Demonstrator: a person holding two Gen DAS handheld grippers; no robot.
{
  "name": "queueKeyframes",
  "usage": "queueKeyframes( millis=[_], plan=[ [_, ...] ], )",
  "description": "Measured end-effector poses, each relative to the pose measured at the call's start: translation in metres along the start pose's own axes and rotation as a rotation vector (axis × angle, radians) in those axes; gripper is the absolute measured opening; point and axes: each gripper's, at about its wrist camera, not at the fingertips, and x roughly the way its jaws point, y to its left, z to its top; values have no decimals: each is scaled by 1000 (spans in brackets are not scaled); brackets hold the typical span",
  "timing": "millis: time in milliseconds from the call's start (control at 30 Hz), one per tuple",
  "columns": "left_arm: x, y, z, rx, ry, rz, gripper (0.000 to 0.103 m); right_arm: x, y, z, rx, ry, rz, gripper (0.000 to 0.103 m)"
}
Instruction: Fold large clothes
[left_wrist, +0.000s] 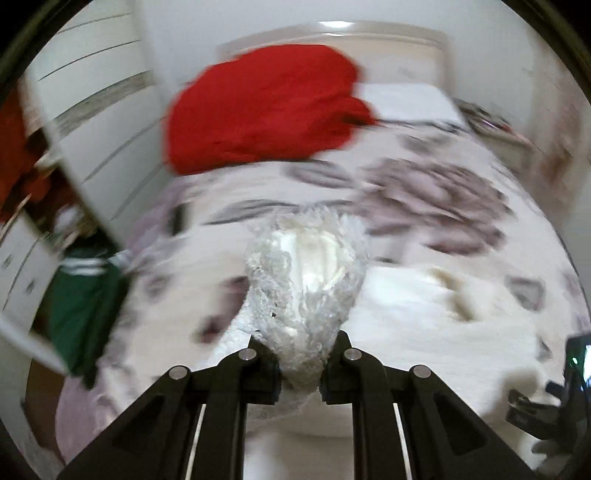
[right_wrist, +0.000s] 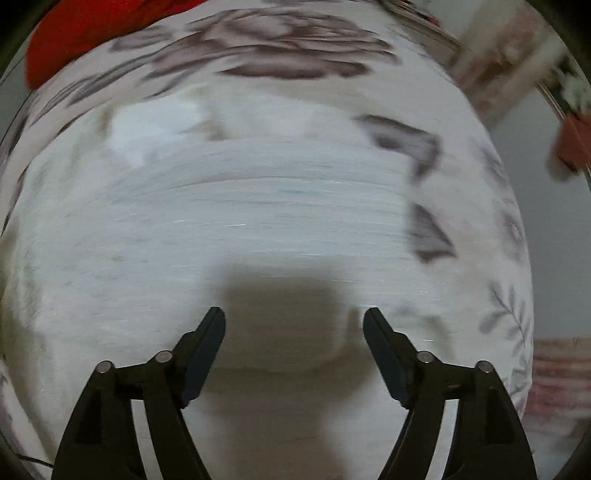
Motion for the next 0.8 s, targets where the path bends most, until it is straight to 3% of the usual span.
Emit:
queueKeyframes(
  millis=[233, 367, 467, 567, 600, 633, 667, 800],
  plan=[
    [28, -183, -17, 190, 106, -180, 11, 40, -92, 29, 170, 32, -23, 82],
    [41, -247, -37, 249, 163, -219, 11, 59, -163, 15, 278, 76, -15, 82],
    [56, -274, -53, 265, 230, -175, 15, 66, -215, -1, 354, 118, 26, 82],
    [67, -277, -60, 237, 283, -178, 30, 70, -250, -14, 427, 151, 118, 82],
    [67, -277, -60, 233, 293, -193, 47, 71, -258, -16, 444, 155, 154, 82],
    [65, -276, -60, 231, 297, -212, 75, 70, -267, -18, 465, 156, 204, 82],
    [61, -273, -59, 227, 303, -232, 84, 69, -270, -19, 477, 154, 238, 82],
    [35, -233, -47, 159, 280, -245, 86, 59, -277, -8, 521, 153, 421, 82]
  ],
)
